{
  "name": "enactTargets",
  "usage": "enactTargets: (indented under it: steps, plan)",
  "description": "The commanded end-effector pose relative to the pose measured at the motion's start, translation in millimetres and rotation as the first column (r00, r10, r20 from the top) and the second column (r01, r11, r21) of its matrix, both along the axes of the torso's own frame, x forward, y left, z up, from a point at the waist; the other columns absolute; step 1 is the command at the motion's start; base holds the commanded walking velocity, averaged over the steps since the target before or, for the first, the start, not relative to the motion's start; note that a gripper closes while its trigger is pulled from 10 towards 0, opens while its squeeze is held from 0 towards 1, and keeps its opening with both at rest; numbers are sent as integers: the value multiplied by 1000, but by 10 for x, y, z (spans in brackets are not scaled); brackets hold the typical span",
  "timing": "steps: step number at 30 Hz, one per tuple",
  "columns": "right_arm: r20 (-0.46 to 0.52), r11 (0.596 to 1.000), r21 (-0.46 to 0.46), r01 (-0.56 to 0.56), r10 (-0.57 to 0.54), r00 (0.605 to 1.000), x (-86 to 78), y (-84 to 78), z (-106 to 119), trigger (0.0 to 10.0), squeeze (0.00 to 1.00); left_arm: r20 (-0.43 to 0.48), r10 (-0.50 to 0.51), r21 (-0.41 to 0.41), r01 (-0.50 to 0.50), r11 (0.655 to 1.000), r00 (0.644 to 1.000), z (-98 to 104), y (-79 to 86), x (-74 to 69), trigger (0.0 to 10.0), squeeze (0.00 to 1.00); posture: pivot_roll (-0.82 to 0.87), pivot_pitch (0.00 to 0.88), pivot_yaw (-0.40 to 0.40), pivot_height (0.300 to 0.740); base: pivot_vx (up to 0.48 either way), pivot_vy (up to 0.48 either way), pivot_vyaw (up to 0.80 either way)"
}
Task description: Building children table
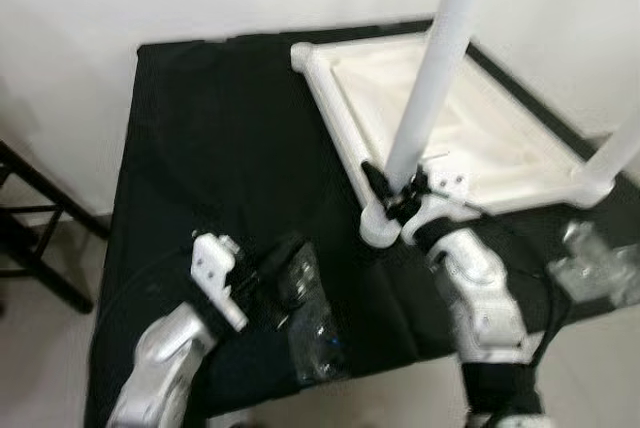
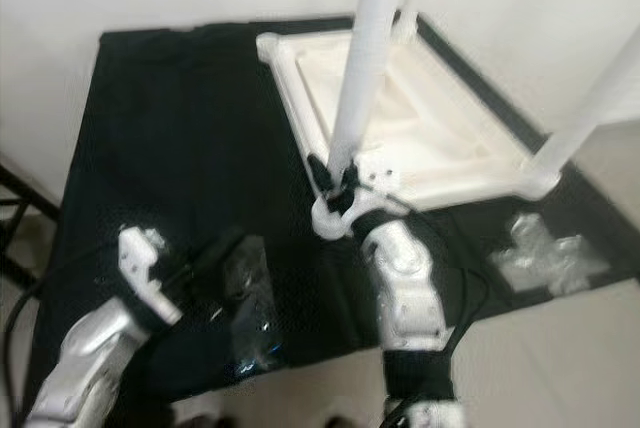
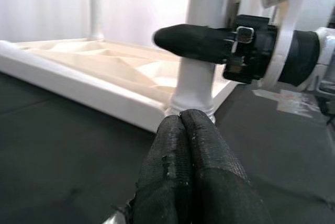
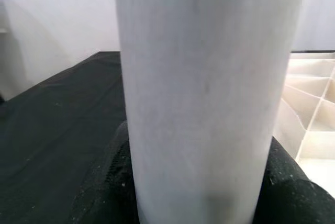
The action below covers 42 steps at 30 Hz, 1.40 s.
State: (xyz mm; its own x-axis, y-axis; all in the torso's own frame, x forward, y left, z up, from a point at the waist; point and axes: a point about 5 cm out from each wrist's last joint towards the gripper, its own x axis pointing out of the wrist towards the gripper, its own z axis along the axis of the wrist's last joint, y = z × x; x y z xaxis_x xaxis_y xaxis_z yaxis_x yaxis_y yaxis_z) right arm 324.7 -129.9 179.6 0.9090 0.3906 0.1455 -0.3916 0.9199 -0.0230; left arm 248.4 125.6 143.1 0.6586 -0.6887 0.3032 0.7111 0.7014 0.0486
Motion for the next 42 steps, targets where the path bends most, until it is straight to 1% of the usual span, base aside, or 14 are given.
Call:
enactTargets:
  steps: [1,3,4,11,12,14,16,18,26,27,28,29,35,42]
  plan:
    - [-182,999,-45,17,-25,983,5,-67,-383,10000,0,-19,0,9,0,1000,1000,-48,6,-14,10000,0,7,178,-14,740,0,0,0]
    - [-163,999,-50,5,-13,986,31,-71,-347,10000,0,-18,5,9,-5,1000,1000,-48,9,-15,10000,0,9,177,-15,740,0,0,0]
    - [-155,999,-49,0,-7,988,37,-76,-291,10000,1000,-18,8,8,-7,1000,1000,-48,8,-17,10000,0,9,177,-16,740,0,0,0]
    - [-95,999,-47,-28,23,995,153,-207,-24,10000,992,-21,2,7,-2,1000,1000,-52,-6,-15,10000,0,6,173,-16,740,0,0,0]
    - [-64,992,-58,-114,110,992,206,-263,112,10000,0,-22,-2,6,2,1000,1000,-57,-18,-9,10000,0,11,170,-18,740,0,0,0]
    - [-64,992,-58,-114,110,992,206,-263,112,10000,0,-22,-2,6,2,1000,1000,-57,-18,-9,10000,0,11,170,-18,740,0,0,0]
    - [-72,941,-139,-308,301,951,223,-350,178,10000,0,-21,-6,11,6,1000,1000,-61,-30,-5,10000,0,19,167,-22,740,0,0,0]
    - [-84,903,-173,-394,385,919,233,-410,222,10000,0,-20,-3,12,3,1000,1000,-63,-28,-6,10000,0,22,165,-25,740,0,0,0]
    - [-135,814,-186,-550,533,835,300,-482,328,10000,0,-20,6,13,-6,1000,1000,-73,-17,-12,10000,0,31,158,-24,740,0,0,0]
    - [-147,800,-167,-577,558,817,320,-479,339,6745,0,-20,6,14,-6,1000,1000,-75,-17,-16,10000,0,34,157,-22,740,0,0,0]
    - [-147,800,-167,-577,558,817,320,-479,339,6745,0,-20,6,14,-6,1000,1000,-75,-17,-16,10000,0,34,157,-22,740,0,0,0]
    - [-161,786,-146,-600,580,799,334,-485,337,0,0,-21,5,16,-5,1000,1000,-78,-18,-21,10000,0,40,156,-22,740,0,0,0]
    - [-184,768,-108,-631,608,772,345,-536,309,0,0,-24,0,18,1,1000,1000,-81,-27,-36,10000,0,41,159,-23,740,0,0,0]
    - [-188,789,-120,-603,579,794,356,-655,257,0,0,-25,-2,17,3,1000,1000,-79,-31,-42,10000,0,31,164,-20,740,0,0,0]
